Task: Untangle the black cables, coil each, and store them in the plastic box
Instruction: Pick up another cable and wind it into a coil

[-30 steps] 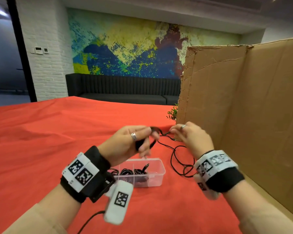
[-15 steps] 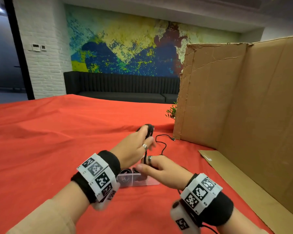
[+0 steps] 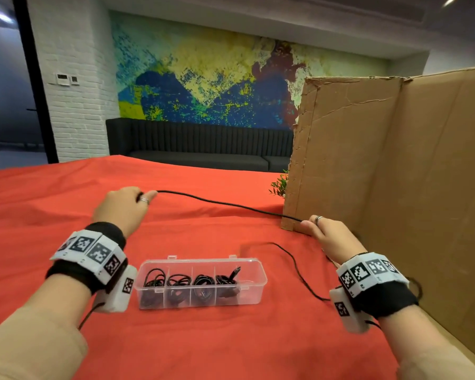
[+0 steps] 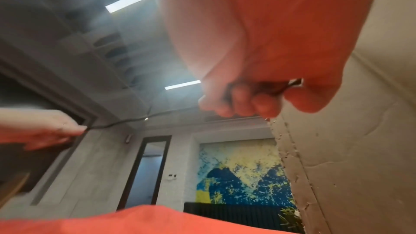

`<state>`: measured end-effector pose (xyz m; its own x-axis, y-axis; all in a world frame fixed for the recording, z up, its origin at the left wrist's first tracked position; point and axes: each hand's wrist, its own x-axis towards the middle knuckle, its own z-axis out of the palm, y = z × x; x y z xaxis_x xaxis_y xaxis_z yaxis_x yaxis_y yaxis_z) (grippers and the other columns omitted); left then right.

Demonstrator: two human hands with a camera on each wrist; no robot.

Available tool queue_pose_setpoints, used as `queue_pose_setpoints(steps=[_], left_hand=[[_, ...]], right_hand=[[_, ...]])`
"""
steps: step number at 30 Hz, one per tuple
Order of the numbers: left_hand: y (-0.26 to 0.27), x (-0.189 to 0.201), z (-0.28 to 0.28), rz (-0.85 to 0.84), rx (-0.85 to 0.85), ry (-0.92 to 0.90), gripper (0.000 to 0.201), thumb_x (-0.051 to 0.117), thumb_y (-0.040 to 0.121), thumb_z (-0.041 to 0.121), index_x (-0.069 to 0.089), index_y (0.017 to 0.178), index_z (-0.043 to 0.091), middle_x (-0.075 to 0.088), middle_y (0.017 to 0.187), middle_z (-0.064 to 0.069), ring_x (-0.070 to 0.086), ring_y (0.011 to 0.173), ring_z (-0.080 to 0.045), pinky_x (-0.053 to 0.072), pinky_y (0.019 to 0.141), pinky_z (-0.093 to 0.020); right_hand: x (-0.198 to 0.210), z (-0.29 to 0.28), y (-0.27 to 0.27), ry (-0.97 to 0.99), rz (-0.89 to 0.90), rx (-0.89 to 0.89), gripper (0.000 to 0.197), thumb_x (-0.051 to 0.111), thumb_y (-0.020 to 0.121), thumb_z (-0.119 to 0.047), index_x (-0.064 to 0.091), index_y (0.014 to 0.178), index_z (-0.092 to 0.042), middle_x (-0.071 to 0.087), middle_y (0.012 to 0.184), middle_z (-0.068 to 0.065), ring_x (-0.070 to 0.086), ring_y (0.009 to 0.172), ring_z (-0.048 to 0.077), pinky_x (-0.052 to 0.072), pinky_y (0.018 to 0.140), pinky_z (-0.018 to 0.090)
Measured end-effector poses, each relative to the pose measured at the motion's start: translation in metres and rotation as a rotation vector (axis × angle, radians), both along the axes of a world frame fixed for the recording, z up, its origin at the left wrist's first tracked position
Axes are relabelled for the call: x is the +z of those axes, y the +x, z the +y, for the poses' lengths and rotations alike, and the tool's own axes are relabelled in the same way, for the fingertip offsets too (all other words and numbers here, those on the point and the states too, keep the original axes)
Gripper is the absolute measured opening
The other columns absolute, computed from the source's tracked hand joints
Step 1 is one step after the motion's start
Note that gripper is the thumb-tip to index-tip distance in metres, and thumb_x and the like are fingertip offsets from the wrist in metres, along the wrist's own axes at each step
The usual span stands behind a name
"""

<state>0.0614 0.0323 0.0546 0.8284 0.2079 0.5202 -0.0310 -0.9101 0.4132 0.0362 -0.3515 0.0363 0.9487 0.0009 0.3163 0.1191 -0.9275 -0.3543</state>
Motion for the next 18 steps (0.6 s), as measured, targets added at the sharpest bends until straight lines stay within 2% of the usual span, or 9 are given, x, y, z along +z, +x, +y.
queue_pose_setpoints(steps=[2, 4, 6, 8, 10, 12, 15, 17, 18], left_hand=[[0.006, -0.001, 0.024, 0.068, 0.129, -0.037, 0.041, 0.043, 0.094, 0.043, 0.05, 0.07, 0.011, 0.063, 0.092, -0.025, 0.057, 0.092, -0.042, 0.042, 0.073, -0.039], [0.01, -0.002, 0.051, 0.162, 0.206, -0.052, 0.042, 0.044, 0.094, 0.042, 0.054, 0.074, 0.007, 0.063, 0.101, -0.028, 0.056, 0.099, -0.043, 0.043, 0.082, -0.042], [0.011, -0.003, 0.075, 0.226, 0.278, -0.062, 0.043, 0.044, 0.094, 0.041, 0.06, 0.084, 0.002, 0.061, 0.107, -0.029, 0.055, 0.104, -0.043, 0.043, 0.087, -0.044], [0.009, -0.002, 0.091, 0.266, 0.342, -0.081, 0.047, 0.044, 0.094, 0.042, 0.062, 0.097, -0.002, 0.06, 0.111, -0.029, 0.053, 0.107, -0.044, 0.043, 0.091, -0.047], [0.006, -0.001, 0.098, 0.31, 0.391, -0.085, 0.052, 0.042, 0.095, 0.042, 0.06, 0.106, -0.006, 0.058, 0.113, -0.031, 0.053, 0.109, -0.045, 0.042, 0.093, -0.048], [0.001, 0.003, 0.091, 0.37, 0.411, -0.054, 0.06, 0.035, 0.096, 0.046, 0.057, 0.113, -0.007, 0.057, 0.117, -0.031, 0.052, 0.112, -0.043, 0.041, 0.094, -0.047], [-0.017, 0.016, 0.053, 0.352, 0.381, -0.004, 0.073, 0.03, 0.091, 0.059, 0.037, 0.132, -0.002, 0.055, 0.121, -0.029, 0.053, 0.113, -0.04, 0.039, 0.091, -0.044], [-0.029, 0.025, 0.016, 0.252, 0.281, 0.075, 0.074, 0.033, 0.087, 0.064, 0.028, 0.13, 0.004, 0.059, 0.114, -0.027, 0.057, 0.107, -0.039, 0.043, 0.086, -0.043], [-0.033, 0.027, -0.003, 0.201, 0.204, 0.137, 0.073, 0.033, 0.085, 0.066, 0.028, 0.128, 0.008, 0.063, 0.109, -0.025, 0.06, 0.102, -0.038, 0.045, 0.083, -0.042]], right_hand=[[0.001, -0.009, 0.003, 0.01, -0.043, -0.058, 0.039, 0.036, 0.099, -0.036, 0.032, 0.062, -0.026, 0.053, 0.07, 0.004, 0.055, 0.085, 0.031, 0.04, 0.077, 0.038], [0.003, -0.021, 0.004, -0.003, -0.057, -0.134, 0.035, 0.033, 0.099, -0.038, 0.04, 0.066, -0.028, 0.057, 0.081, 0.011, 0.056, 0.097, 0.036, 0.042, 0.083, 0.041], [0.001, -0.03, 0.002, -0.025, -0.022, -0.222, 0.036, 0.03, 0.099, -0.041, 0.058, 0.09, -0.022, 0.06, 0.097, 0.013, 0.051, 0.109, 0.036, 0.042, 0.089, 0.042], [-0.001, -0.036, -0.001, -0.081, -0.046, -0.34, 0.044, 0.027, 0.098, -0.044, 0.057, 0.113, -0.016, 0.056, 0.107, 0.015, 0.044, 0.116, 0.035, 0.042, 0.088, 0.043], [0.0, -0.036, -0.006, -0.07, -0.138, -0.426, 0.047, 0.025, 0.097, -0.047, 0.054, 0.115, -0.016, 0.054, 0.108, 0.013, 0.043, 0.116, 0.034, 0.044, 0.082, 0.044], [0.004, -0.03, -0.01, -0.056, -0.166, -0.425, 0.044, 0.023, 0.098, -0.046, 0.052, 0.11, -0.016, 0.058, 0.106, 0.012, 0.049, 0.109, 0.034, 0.043, 0.077, 0.042], [0.009, -0.006, -0.008, -0.134, 0.016, -0.342, 0.04, 0.024, 0.099, -0.046, 0.053, 0.111, -0.021, 0.064, 0.109, 0.013, 0.058, 0.104, 0.033, 0.043, 0.078, 0.038], [0.009, 0.016, -0.004, -0.147, 0.123, -0.246, 0.04, 0.029, 0.098, -0.047, 0.057, 0.112, -0.022, 0.063, 0.116, 0.013, 0.058, 0.108, 0.033, 0.044, 0.085, 0.038], [0.008, 0.028, -0.003, -0.128, 0.151, -0.182, 0.039, 0.031, 0.098, -0.047, 0.059, 0.105, -0.021, 0.062, 0.116, 0.013, 0.057, 0.109, 0.032, 0.044, 0.087, 0.038]])
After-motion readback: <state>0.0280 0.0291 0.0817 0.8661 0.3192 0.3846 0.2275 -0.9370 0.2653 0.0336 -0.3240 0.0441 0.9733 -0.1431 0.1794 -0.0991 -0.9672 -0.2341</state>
